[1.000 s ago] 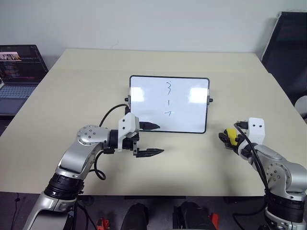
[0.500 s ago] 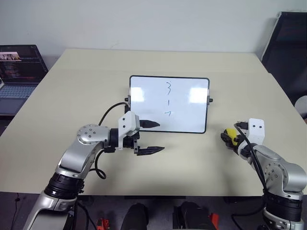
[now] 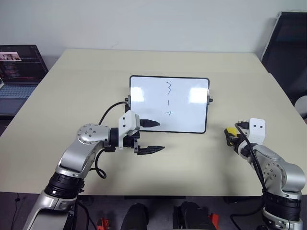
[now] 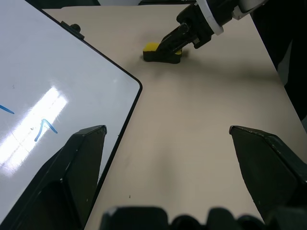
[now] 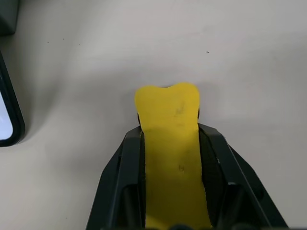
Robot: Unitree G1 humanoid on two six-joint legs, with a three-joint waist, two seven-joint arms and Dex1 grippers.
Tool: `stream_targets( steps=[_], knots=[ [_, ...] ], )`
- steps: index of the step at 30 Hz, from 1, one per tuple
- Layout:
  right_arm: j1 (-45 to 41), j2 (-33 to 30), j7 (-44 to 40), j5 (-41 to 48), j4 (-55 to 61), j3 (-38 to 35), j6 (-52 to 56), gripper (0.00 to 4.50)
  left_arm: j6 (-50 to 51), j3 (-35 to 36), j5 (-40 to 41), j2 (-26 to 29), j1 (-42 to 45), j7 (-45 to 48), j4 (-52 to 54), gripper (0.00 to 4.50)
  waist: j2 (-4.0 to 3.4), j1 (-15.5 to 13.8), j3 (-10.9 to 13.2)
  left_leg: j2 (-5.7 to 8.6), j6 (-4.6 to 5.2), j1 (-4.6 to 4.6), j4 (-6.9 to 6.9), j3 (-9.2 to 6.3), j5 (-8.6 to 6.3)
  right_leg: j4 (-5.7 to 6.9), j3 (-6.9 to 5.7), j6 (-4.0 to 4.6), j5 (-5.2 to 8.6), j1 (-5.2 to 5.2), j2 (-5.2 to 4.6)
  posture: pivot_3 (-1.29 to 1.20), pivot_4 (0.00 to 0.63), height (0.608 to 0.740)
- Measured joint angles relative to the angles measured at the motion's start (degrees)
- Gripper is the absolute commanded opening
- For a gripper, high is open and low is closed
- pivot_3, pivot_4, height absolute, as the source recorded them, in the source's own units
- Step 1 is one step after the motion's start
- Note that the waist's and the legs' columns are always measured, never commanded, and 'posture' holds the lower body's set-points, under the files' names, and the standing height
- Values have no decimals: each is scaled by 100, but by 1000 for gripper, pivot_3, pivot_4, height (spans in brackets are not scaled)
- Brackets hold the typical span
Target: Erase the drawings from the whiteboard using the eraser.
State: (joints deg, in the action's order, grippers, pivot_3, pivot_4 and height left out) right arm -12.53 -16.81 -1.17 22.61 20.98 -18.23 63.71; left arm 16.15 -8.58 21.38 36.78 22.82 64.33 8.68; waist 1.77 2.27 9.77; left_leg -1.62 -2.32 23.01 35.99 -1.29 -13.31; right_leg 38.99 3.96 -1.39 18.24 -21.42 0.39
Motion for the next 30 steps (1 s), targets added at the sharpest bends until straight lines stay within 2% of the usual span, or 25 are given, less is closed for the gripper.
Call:
stream_targets(
  steps=[6, 10, 16, 23, 30],
  knots=[
    [-330, -204, -134, -128, 60, 349, -113, 1129, 92, 77, -21, -3, 0, -270, 23, 4500, -1, 28, 1, 0, 0, 0, 1, 0, 0, 2, 1, 0, 0, -1, 0, 0, 150, 740],
    [-993, -418, -280, -266, 172, 705, -443, 1129, 306, 243, -316, -242, 2, -1147, 29, 4500, -1, 41, 1, 0, 0, 0, 2, -2, 0, 2, -1, -1, 0, -1, 0, 0, 150, 740],
    [-1975, -319, -372, -393, 87, 1082, -719, 1129, 632, 345, -765, -680, -525, -2412, 268, 4500, -1, 48, 1, -2, 0, 3, 0, -4, 0, 1, -3, 1, -1, -2, -4, 0, 150, 740],
    [-2925, 69, -596, -619, -1094, 1531, -1469, 1129, 839, 322, -1096, -1177, -755, -3286, 490, 4500, -1, 45, 1, 1, 0, 2, 5, -3, 0, 6, -5, 1, -2, -2, -29, 0, 150, 740],
    [-3594, 349, -925, -817, -2250, 1774, -2326, 1129, 703, 348, -1388, -1358, -744, -3791, 480, 4500, -1, 42, 1, 2, 0, 2, 4, -2, 0, 6, -7, 2, -3, -3, -34, 0, 150, 740]
  ],
)
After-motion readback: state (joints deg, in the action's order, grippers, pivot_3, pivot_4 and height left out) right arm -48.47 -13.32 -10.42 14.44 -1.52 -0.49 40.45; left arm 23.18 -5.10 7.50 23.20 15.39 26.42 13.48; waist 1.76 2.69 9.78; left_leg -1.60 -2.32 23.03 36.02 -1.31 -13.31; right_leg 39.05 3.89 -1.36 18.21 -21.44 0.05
